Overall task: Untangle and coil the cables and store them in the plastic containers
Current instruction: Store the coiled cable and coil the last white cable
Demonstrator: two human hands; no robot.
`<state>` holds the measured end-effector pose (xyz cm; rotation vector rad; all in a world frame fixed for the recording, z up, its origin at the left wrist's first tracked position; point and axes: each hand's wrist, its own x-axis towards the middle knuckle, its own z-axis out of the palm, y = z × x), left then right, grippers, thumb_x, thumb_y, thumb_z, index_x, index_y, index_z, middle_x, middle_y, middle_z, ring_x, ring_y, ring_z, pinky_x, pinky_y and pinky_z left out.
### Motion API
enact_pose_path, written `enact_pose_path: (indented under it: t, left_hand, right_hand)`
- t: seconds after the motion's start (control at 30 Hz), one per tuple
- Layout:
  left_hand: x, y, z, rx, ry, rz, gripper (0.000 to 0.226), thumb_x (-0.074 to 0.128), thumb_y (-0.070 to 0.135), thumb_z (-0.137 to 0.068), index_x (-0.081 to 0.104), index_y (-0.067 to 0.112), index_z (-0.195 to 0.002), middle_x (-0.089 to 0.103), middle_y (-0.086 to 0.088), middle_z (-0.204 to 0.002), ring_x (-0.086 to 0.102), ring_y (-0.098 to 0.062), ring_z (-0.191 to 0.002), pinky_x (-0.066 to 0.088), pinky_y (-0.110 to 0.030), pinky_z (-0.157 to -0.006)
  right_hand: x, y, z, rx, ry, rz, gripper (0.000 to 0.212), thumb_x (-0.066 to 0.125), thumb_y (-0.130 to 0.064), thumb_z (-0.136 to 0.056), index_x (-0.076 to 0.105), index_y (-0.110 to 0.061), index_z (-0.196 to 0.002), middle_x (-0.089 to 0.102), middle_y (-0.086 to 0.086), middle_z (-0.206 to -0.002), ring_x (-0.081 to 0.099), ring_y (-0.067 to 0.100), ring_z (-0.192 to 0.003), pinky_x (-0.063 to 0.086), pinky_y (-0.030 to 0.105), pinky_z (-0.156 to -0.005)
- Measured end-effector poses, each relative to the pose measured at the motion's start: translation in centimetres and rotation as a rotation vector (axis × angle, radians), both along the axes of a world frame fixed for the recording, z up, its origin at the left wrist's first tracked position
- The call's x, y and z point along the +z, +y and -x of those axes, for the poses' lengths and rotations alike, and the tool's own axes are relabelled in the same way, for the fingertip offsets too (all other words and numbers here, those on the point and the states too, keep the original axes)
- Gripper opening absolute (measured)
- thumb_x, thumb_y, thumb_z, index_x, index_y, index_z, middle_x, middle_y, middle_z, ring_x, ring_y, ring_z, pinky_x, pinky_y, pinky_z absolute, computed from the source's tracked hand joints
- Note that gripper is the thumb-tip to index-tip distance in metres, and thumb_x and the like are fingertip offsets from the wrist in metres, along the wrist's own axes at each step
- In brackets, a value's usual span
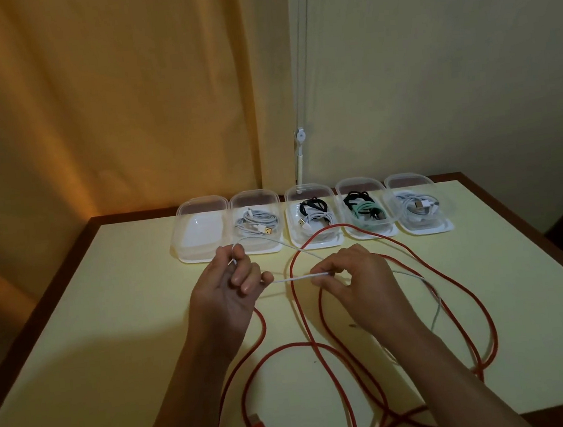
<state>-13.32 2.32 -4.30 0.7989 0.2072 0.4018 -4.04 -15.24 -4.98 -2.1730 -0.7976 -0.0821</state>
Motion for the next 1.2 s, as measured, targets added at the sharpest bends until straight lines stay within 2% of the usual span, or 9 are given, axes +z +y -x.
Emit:
enact_pose_path:
  t: [0.13,0.2,0.3,0.4,0.5,0.63,0.87,1.0,1.2]
  left_hand:
    - [0.1,-0.5,0.1,0.022,-0.011,-0.001,0.042,0.046,0.046,-0.091,0.042,0.018,-0.061,0.024,0.003,-0.047,0.026,-0.013,-0.043,0.056,-0.036,-0.071]
    - [0.3,-0.6,0.3,-0.068,0.052,-0.041,0.051,0.044,0.05,-0.09,0.037,0.017,-0.051,0.023,0.003,-0.04,0.029,-0.015,-0.038,0.058,-0.039,-0.07]
    - [0.1,-0.6,0.3,-0.263,0.16,-0.255,0.052,0.038,0.044,-0.094,0.037,0.015,-0.05,0.021,0.001,-0.038,0.04,-0.021,-0.036,0.057,-0.041,-0.069]
    - [-0.8,-0.9,0.3,-0.371,0.153,-0.473,0.049,0.037,0.036,-0.103,0.046,0.011,-0.062,0.022,-0.001,-0.047,0.035,-0.018,-0.038,0.053,-0.036,-0.06]
    - [-1.3,-1.9,-0.2,-0.414,0.091,-0.613,0.039,0.036,0.035,-0.099,0.047,0.006,-0.074,0.022,0.001,-0.051,0.024,-0.013,-0.041,0.042,-0.026,-0.048]
    - [-1.8,-3.3,-0.7,-0.364,0.087,-0.69,0.039,0.037,0.037,-0.098,0.046,0.004,-0.079,0.024,0.001,-0.052,0.02,-0.012,-0.042,0.028,-0.022,-0.042]
    - [-3.1,-4.9,-1.0,-0.374,0.074,-1.062,0.041,0.037,0.038,-0.099,0.058,0.005,-0.088,0.048,0.016,-0.054,0.038,0.001,-0.048,0.029,-0.011,-0.051]
    - [-3.0,-5.0,-1.3,-0.395,0.109,-1.067,0.037,0.036,0.043,-0.098,0.054,0.018,-0.077,0.045,0.015,-0.051,0.037,0.0,-0.046,0.029,-0.017,-0.051]
    - [-2.7,-5.1,-1.1,-0.494,0.161,-1.156,0.046,0.034,0.045,-0.099,0.062,0.016,-0.077,0.044,0.015,-0.051,0.039,0.0,-0.049,0.029,-0.022,-0.055]
  right_hand:
    - [0.2,-0.2,0.1,-0.139,-0.022,0.026,0.013,0.077,-0.04,-0.085,0.074,-0.028,-0.082,0.064,-0.015,-0.089,0.054,0.009,-0.1,0.045,0.041,-0.093]
    - [0.3,-0.1,0.3,-0.142,0.019,0.06,0.015,0.075,-0.04,-0.086,0.069,-0.028,-0.08,0.064,-0.01,-0.117,0.047,0.011,-0.119,0.043,0.041,-0.102]
    - [0.2,-0.1,0.4,-0.037,0.029,0.111,0.014,0.075,-0.036,-0.086,0.063,-0.037,-0.079,0.033,-0.016,-0.159,0.022,0.007,-0.143,0.032,0.036,-0.113]
    - [0.2,-0.2,0.9,0.109,0.023,0.087,0.027,0.065,-0.03,-0.083,0.07,-0.034,-0.11,0.007,-0.02,-0.167,0.002,-0.005,-0.145,0.016,0.033,-0.116]
    - [0.7,0.2,1.5,0.104,0.088,0.018,0.067,0.045,-0.044,-0.077,0.051,-0.03,-0.142,0.013,-0.019,-0.166,0.005,-0.006,-0.147,0.014,0.032,-0.119]
    - [0.6,0.9,1.8,-0.011,0.175,-0.177,0.044,0.051,-0.048,-0.089,0.063,-0.031,-0.127,0.057,-0.02,-0.13,0.046,-0.001,-0.128,0.041,0.033,-0.108]
    - [1.4,1.5,2.2,-0.14,0.436,-0.464,0.025,0.068,-0.021,-0.094,0.062,-0.028,-0.118,0.074,-0.004,-0.095,0.071,0.007,-0.089,0.057,0.031,-0.076]
    - [3.0,0.8,2.1,-0.082,0.489,-0.832,0.033,0.055,0.003,-0.097,0.057,-0.02,-0.12,0.075,-0.003,-0.109,0.074,0.018,-0.089,0.06,0.029,-0.072]
    - [3.3,0.1,1.6,-0.038,0.474,-0.901,0.019,0.05,-0.001,-0.101,0.06,-0.012,-0.113,0.071,-0.001,-0.107,0.06,0.016,-0.059,0.042,0.028,-0.048]
